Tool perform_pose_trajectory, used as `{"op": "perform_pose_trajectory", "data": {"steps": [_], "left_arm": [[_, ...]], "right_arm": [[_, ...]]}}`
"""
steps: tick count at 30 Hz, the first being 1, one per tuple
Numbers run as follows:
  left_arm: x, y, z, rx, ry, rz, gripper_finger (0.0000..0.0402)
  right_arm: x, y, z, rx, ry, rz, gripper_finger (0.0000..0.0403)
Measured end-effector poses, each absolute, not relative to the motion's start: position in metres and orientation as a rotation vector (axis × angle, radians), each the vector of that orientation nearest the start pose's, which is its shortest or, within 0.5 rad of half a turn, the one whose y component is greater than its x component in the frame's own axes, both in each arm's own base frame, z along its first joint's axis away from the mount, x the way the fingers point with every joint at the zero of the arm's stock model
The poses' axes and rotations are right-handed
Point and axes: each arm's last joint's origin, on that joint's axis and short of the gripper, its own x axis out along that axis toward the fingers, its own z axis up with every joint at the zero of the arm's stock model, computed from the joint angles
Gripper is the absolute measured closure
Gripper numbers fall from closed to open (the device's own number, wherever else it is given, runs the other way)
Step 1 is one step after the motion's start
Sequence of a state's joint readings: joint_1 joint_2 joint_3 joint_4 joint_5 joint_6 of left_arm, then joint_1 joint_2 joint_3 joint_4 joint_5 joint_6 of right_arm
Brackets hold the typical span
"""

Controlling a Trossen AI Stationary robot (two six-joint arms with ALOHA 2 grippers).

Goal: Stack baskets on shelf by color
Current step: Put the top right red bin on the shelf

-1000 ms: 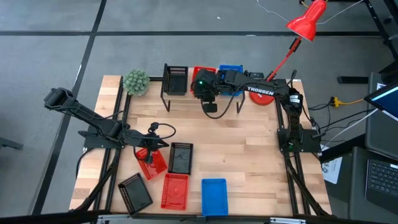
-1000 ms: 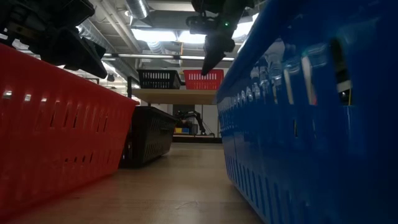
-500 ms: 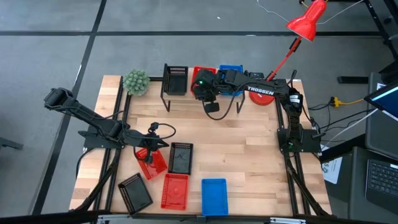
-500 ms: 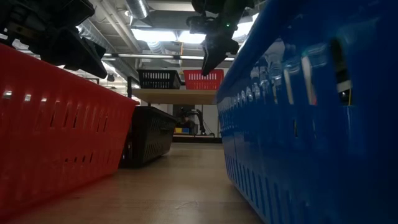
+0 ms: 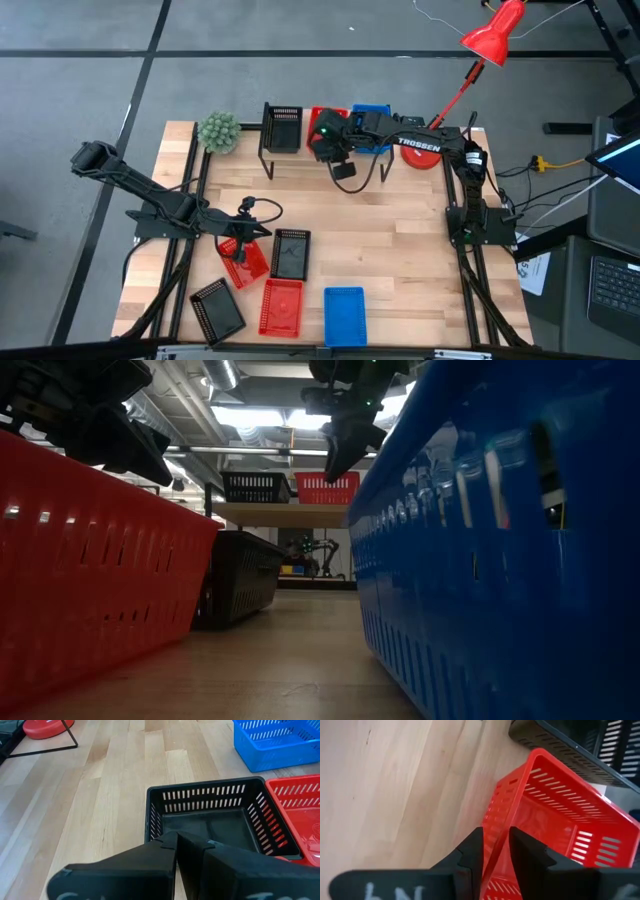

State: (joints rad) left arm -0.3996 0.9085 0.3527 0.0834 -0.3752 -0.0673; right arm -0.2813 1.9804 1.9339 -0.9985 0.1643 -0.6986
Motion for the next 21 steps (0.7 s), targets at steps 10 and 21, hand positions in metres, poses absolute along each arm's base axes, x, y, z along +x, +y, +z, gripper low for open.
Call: {"op": "perform_pose_trajectory", "data": {"steps": [10,21], "left_arm": [[0.1715,-0.0609,0.1903,0.112,0.438,-0.009,0.0401],[0.1715,-0.0609,0.1903,0.112,0.438,-0.009,0.0401]], "right_arm": [[0.4043,-0.1209,0.3113,-0.599,1.135,-0.001,0.0311],[0.4054,-0.1205,0.3120,-0.556,1.123,-0.042,0.0311]]}}
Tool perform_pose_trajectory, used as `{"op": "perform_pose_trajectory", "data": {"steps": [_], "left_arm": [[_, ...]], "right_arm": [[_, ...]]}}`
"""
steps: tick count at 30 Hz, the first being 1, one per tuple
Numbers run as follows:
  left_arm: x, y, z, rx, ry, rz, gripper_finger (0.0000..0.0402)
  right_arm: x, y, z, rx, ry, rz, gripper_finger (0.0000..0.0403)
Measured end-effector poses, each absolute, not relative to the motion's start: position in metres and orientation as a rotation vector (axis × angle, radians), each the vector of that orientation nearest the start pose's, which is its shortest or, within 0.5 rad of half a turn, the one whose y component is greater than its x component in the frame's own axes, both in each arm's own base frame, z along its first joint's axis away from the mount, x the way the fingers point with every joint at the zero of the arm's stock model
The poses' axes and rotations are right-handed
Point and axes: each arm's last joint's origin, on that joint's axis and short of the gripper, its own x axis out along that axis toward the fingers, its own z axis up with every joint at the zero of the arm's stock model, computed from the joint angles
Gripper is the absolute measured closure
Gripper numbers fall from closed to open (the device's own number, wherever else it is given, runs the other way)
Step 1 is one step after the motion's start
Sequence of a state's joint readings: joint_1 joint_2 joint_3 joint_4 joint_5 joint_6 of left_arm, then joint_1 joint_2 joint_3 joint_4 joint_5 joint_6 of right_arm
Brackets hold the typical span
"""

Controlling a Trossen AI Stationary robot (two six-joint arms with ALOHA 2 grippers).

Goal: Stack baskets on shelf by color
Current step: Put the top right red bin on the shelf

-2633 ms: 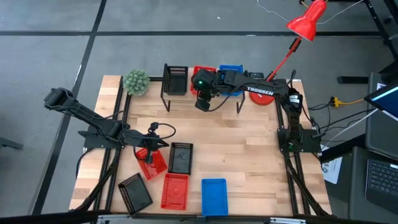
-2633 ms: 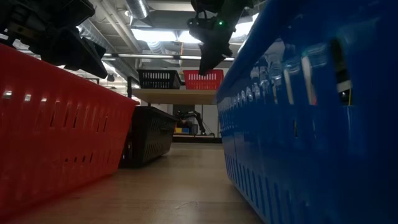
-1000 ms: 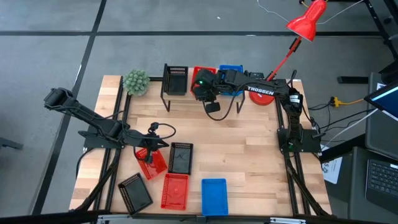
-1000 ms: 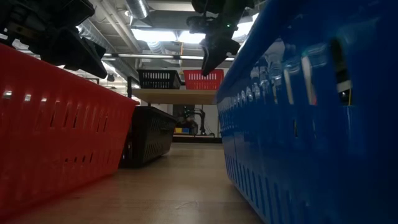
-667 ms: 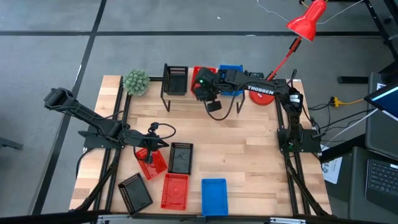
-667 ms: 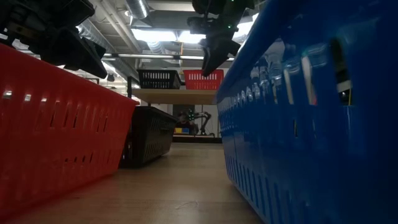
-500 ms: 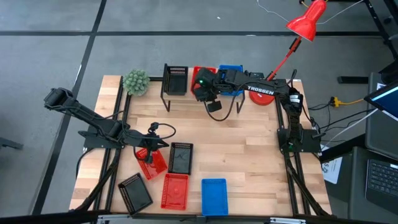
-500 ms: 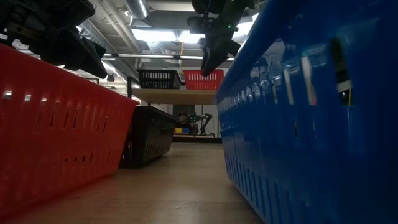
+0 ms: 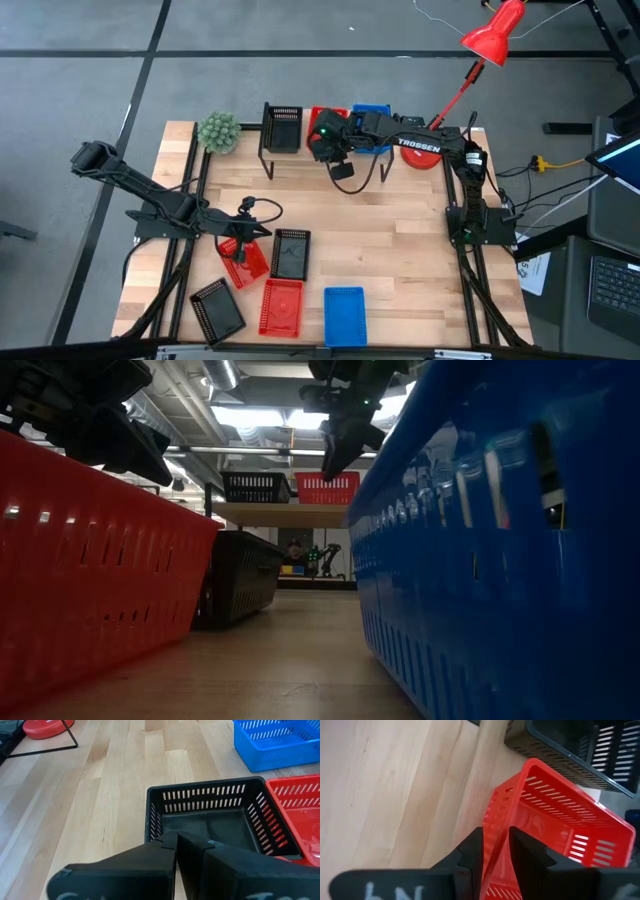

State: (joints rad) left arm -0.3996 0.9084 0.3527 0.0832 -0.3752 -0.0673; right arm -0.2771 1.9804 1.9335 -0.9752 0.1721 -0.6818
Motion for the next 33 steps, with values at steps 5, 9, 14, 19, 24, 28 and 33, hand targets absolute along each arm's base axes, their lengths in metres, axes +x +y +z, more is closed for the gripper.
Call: {"op": "perform_pose_trajectory", "data": {"steps": [5,9,14,19,24,28,33], "left_arm": [[0.172,-0.061,0.190,0.112,0.438,-0.009,0.0401],[0.172,-0.061,0.190,0.112,0.438,-0.009,0.0401],[0.172,-0.061,0.190,0.113,0.438,-0.009,0.0401],[0.172,-0.061,0.190,0.112,0.438,-0.009,0.0401],[0.172,-0.061,0.190,0.112,0.438,-0.009,0.0401],[0.172,-0.061,0.190,0.112,0.438,-0.009,0.0401],[0.172,-0.061,0.190,0.112,0.438,-0.009,0.0401]], "right_arm": [[0.406,-0.121,0.318,-0.534,1.104,-0.070,0.0311],[0.404,-0.120,0.334,-0.493,1.072,-0.094,0.0311],[0.399,-0.114,0.347,-0.403,1.076,-0.097,0.0311],[0.392,-0.099,0.356,-0.302,1.121,-0.083,0.0311],[0.387,-0.091,0.351,-0.229,1.194,-0.056,0.0311],[0.391,-0.095,0.334,-0.236,1.215,-0.111,0.0311],[0.390,-0.104,0.320,-0.261,1.263,-0.183,0.0311]]}}
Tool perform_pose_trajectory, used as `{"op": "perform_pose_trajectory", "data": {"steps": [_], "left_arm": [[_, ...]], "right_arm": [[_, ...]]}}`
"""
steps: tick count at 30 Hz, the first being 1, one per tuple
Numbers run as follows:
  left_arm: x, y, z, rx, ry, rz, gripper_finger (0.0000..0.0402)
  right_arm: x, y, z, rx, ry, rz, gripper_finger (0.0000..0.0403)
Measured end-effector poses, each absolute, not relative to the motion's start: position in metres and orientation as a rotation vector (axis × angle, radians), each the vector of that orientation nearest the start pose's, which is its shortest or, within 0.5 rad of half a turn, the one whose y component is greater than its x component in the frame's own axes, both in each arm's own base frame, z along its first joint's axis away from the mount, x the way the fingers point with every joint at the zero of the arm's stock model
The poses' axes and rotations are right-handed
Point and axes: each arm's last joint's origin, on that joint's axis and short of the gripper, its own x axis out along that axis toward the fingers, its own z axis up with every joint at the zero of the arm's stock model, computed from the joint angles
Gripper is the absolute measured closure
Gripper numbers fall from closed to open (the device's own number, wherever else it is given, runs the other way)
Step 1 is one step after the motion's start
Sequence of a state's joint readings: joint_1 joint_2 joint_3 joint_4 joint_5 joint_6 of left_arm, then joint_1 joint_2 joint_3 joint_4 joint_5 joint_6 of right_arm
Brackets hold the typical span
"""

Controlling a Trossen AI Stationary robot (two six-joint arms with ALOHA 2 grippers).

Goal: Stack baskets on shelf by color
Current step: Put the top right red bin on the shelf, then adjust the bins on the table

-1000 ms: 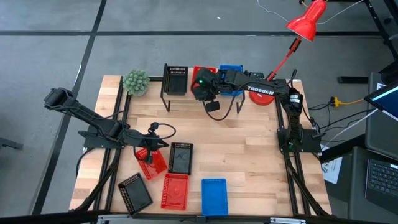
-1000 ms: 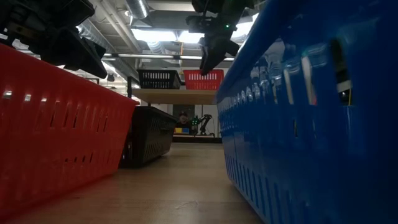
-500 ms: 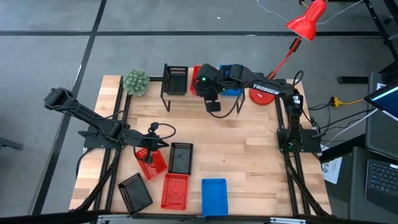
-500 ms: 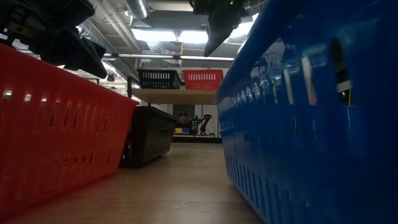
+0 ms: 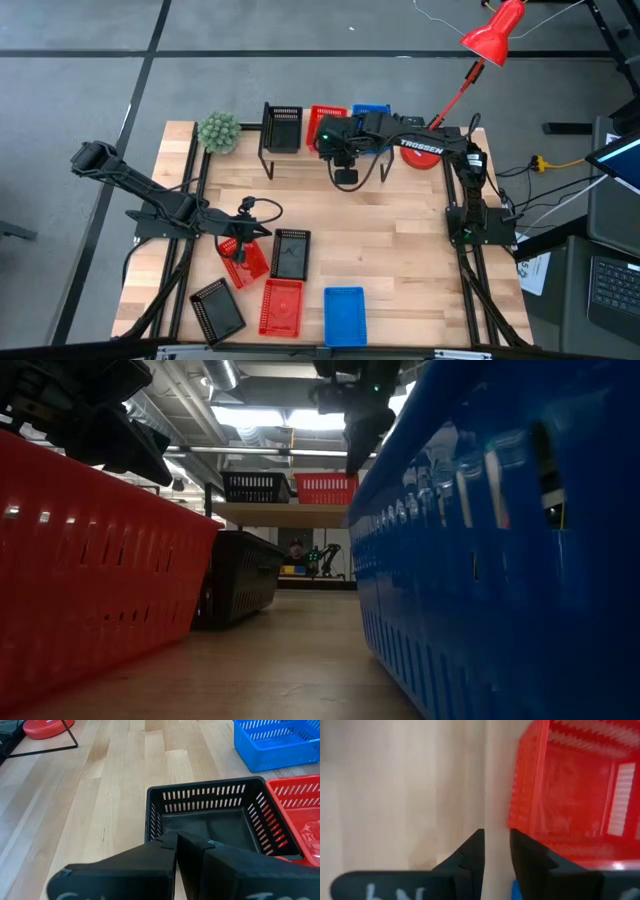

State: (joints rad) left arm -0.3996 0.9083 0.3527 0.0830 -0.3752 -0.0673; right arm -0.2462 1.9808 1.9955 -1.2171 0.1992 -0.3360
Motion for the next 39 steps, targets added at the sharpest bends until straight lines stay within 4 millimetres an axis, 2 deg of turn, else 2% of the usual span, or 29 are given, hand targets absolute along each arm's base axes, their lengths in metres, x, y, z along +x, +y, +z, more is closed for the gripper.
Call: {"op": "perform_pose_trajectory", "data": {"steps": [10,17,21,25,28,31,39], "left_arm": [[0.171,-0.061,0.190,0.112,0.438,-0.009,0.0401],[0.172,-0.061,0.190,0.112,0.438,-0.009,0.0401],[0.172,-0.061,0.190,0.112,0.437,-0.009,0.0401],[0.171,-0.061,0.190,0.125,0.440,-0.014,0.0401],[0.167,-0.065,0.190,0.168,0.446,-0.049,0.0401],[0.162,-0.068,0.197,0.163,0.408,-0.080,0.0401],[0.155,-0.075,0.201,0.088,0.392,-0.114,0.0401]], "right_arm": [[0.388,-0.106,0.317,-0.257,1.288,-0.213,0.0311],[0.393,-0.083,0.328,-0.173,1.237,-0.110,0.0311],[0.390,-0.059,0.335,-0.070,1.262,-0.018,0.0311],[0.382,-0.033,0.332,0.064,1.357,0.123,0.0311],[0.380,-0.012,0.325,0.086,1.406,0.183,0.0311],[0.380,0.010,0.324,0.074,1.418,0.186,0.0311],[0.387,0.084,0.325,-0.023,1.278,0.082,0.0311]]}}
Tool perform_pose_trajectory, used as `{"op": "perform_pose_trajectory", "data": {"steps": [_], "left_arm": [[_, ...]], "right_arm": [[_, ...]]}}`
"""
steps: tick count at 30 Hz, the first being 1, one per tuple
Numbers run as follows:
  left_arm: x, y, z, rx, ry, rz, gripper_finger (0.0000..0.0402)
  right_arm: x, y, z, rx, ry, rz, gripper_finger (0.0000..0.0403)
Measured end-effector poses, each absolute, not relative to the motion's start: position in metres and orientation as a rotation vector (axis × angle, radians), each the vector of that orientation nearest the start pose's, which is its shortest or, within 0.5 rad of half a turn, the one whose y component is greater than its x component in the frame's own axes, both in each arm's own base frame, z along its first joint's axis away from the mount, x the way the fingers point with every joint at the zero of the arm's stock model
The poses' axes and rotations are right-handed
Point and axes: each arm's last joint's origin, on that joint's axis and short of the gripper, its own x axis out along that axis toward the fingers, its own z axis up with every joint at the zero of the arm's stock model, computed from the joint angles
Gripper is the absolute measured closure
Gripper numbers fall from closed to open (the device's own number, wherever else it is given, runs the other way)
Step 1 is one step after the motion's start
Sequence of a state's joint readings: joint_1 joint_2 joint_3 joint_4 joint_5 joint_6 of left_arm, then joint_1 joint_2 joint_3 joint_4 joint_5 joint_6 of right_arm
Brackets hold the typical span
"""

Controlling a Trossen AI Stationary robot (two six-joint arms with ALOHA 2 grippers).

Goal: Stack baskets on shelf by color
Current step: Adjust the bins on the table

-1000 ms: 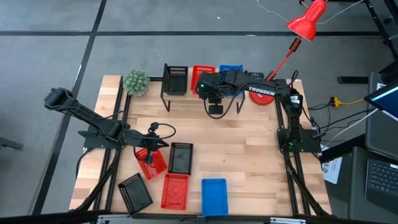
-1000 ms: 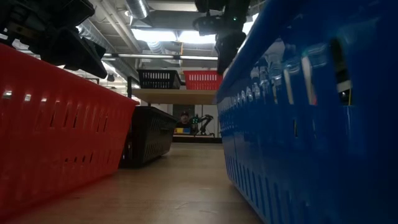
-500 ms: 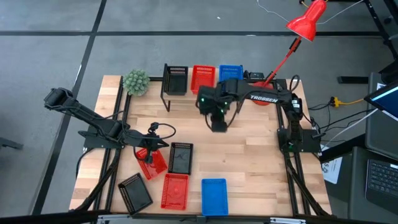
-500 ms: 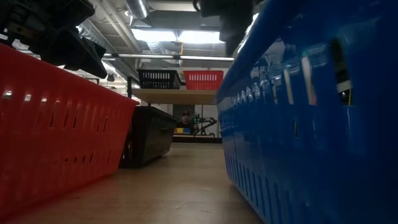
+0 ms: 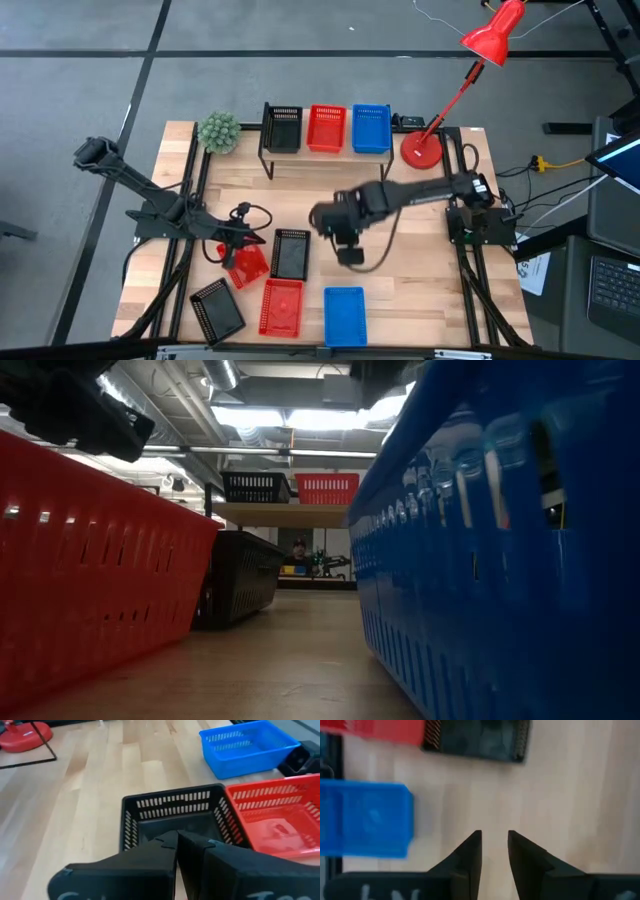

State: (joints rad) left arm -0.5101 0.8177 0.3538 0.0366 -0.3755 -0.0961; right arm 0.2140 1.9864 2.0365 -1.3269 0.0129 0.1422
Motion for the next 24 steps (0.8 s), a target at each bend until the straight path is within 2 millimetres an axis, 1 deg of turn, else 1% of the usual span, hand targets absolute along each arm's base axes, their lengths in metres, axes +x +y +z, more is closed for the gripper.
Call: {"op": "perform_pose_trajectory", "data": {"steps": [3,6,9,13,15,18,24], "left_arm": [[0.153,-0.078,0.201,0.058,0.391,-0.129,0.0401],[0.151,-0.081,0.201,-0.041,0.400,-0.130,0.0401],[0.148,-0.090,0.198,-0.066,0.424,-0.169,0.0401],[0.146,-0.104,0.199,-0.060,0.444,-0.234,0.0401],[0.145,-0.112,0.201,-0.079,0.458,-0.260,0.0401],[0.141,-0.119,0.197,-0.116,0.547,-0.259,0.0401],[0.133,-0.123,0.175,-0.260,0.778,-0.142,0.0401]], "right_arm": [[0.389,0.110,0.325,-0.011,1.206,0.040,0.0311],[0.392,0.135,0.322,0.014,1.130,0.000,0.0311],[0.399,0.159,0.310,0.036,1.086,0.019,0.0311],[0.408,0.187,0.285,0.025,1.077,0.040,0.0311],[0.412,0.197,0.272,0.035,1.086,0.039,0.0311],[0.420,0.206,0.252,0.051,1.087,0.032,0.0311],[0.449,0.222,0.227,0.107,0.929,0.107,0.0311]]}}
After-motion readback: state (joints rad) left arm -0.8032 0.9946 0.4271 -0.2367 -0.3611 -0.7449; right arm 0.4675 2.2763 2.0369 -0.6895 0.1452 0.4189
